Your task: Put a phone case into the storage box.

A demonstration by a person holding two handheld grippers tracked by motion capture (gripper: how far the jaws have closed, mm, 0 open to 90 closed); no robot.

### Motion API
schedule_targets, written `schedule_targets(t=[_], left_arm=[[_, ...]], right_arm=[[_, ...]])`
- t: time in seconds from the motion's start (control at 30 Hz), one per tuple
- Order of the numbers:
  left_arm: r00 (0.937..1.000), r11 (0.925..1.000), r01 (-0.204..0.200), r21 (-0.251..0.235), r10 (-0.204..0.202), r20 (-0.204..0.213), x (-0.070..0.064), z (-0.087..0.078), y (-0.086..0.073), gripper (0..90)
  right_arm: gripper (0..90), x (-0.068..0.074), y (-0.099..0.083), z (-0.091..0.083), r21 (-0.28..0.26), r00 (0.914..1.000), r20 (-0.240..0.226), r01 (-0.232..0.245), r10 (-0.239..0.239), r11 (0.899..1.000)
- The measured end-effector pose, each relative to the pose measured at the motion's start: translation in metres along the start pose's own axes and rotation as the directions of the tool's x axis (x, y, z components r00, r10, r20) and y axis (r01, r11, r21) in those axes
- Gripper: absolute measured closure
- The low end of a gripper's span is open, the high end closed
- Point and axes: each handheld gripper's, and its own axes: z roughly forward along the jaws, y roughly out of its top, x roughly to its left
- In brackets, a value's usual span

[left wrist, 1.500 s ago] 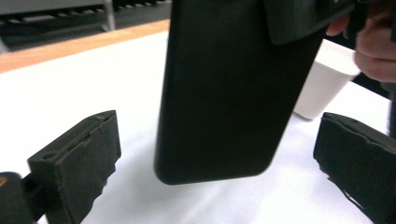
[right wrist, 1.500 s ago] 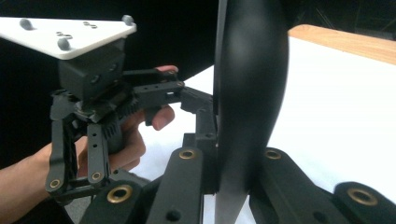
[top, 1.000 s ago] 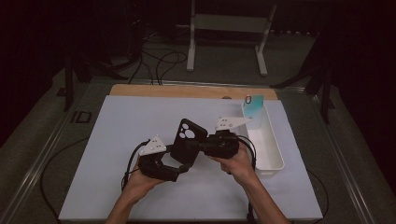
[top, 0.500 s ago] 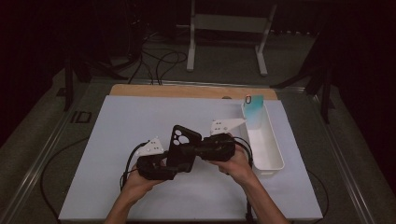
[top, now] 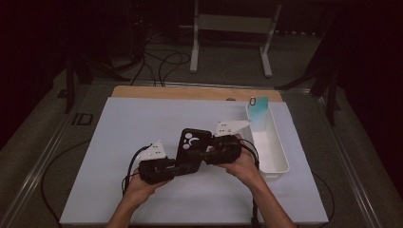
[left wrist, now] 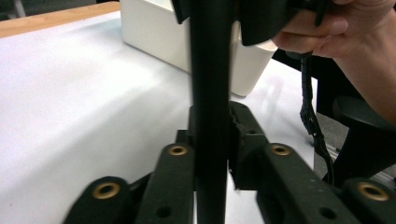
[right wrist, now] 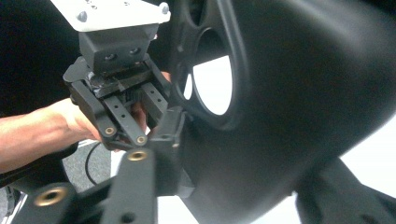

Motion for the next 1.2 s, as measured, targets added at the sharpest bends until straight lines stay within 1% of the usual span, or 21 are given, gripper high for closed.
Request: schedule_targets(t=[0.07,0.17,0.2,0.37,0.43,0.47,0.63,0.8,0.87,0.9,1.0,1.07,1.1,1.13,1.17,1.2], left_arm=[[0.9998,1.0,0.0,-0.005,0.0,0.019,0.0007,-0.0003,-0.0004,84.0],[0.9998,0.9999,0.0,-0.01,0.0,0.017,0.0015,-0.0008,-0.0007,84.3],[0.9999,0.9999,-0.003,-0.012,0.003,0.013,0.001,-0.0009,-0.0006,84.4],[0.9999,0.9995,-0.002,-0.031,0.001,-0.014,0.0007,-0.0036,-0.0001,84.6],[0.9996,0.9994,-0.007,-0.035,0.006,-0.026,0.0007,-0.0044,0.0,84.6],[0.9994,0.9993,-0.009,-0.036,0.007,-0.034,0.0004,-0.0046,-0.0001,84.6],[0.9975,0.9989,-0.009,-0.046,0.006,-0.07,0.0013,-0.0064,0.0002,84.8],[0.9952,0.9982,-0.012,-0.059,0.006,-0.098,0.0018,-0.0083,0.0003,84.8],[0.9942,0.9978,-0.011,-0.065,0.004,-0.108,0.0019,-0.009,0.0002,84.8],[0.9942,0.9978,-0.011,-0.065,0.004,-0.108,0.0019,-0.009,0.0002,84.8],[0.991,0.9974,-0.013,-0.07,0.004,-0.134,0.0023,-0.0099,0.0,84.8],[0.9892,0.9976,-0.014,-0.068,0.004,-0.147,0.0027,-0.0096,-0.0002,84.8],[0.9892,0.9976,-0.014,-0.068,0.004,-0.147,0.0027,-0.0096,-0.0002,84.8],[0.9877,0.9975,-0.007,-0.07,-0.004,-0.156,0.0028,-0.0089,-0.0007,84.8],[0.9872,0.9976,-0.007,-0.068,-0.004,-0.16,0.003,-0.0088,-0.0008,84.8],[0.9866,0.9978,-0.007,-0.066,-0.004,-0.163,0.0031,-0.0087,-0.001,84.8]], right_arm=[[47.2,0.0014,0.0003,0.0011,-0.005,0.9999,0.001,0.01,-0.01,1.0],[44.2,0.0025,0.0008,0.0018,0.002,0.9995,0.024,0.019,-0.019,1.0],[42.1,0.0027,0.0008,0.0024,0.006,0.9996,0.025,0.014,-0.014,1.0],[32.5,0.0029,0.0,0.0047,0.018,0.997,0.076,0.01,-0.011,1.0],[31.9,0.0021,-0.0005,0.0041,0.018,0.9971,0.076,0.003,-0.004,1.0],[30.2,0.0022,-0.0007,0.004,0.017,0.9969,0.079,-0.001,-0.001,1.0],[22.7,0.0013,-0.0025,0.0026,0.006,0.9947,0.102,-0.011,0.01,1.0],[17.1,0.001,-0.0042,0.0014,0.002,0.9915,0.128,-0.022,0.022,1.0],[15.0,0.0017,-0.0042,0.0014,0.002,0.9889,0.146,-0.027,0.026,1.0],[15.0,0.0017,-0.0042,0.0014,0.002,0.9889,0.146,-0.027,0.026,1.0],[13.2,0.0029,-0.0036,0.0015,0.011,0.9835,0.179,-0.026,0.024,1.0],[11.6,0.0035,-0.0032,0.0022,0.015,0.9809,0.193,-0.028,0.025,0.999],[11.6,0.0035,-0.0032,0.0022,0.015,0.9809,0.193,-0.028,0.025,0.999],[10.3,0.0039,-0.0029,0.0028,0.019,0.9786,0.205,-0.028,0.023,0.999],[9.6,0.0048,-0.0023,0.0038,0.024,0.9751,0.221,-0.023,0.018,0.999],[9.4,0.0054,-0.0019,0.0041,0.026,0.9738,0.227,-0.023,0.017,0.999]])
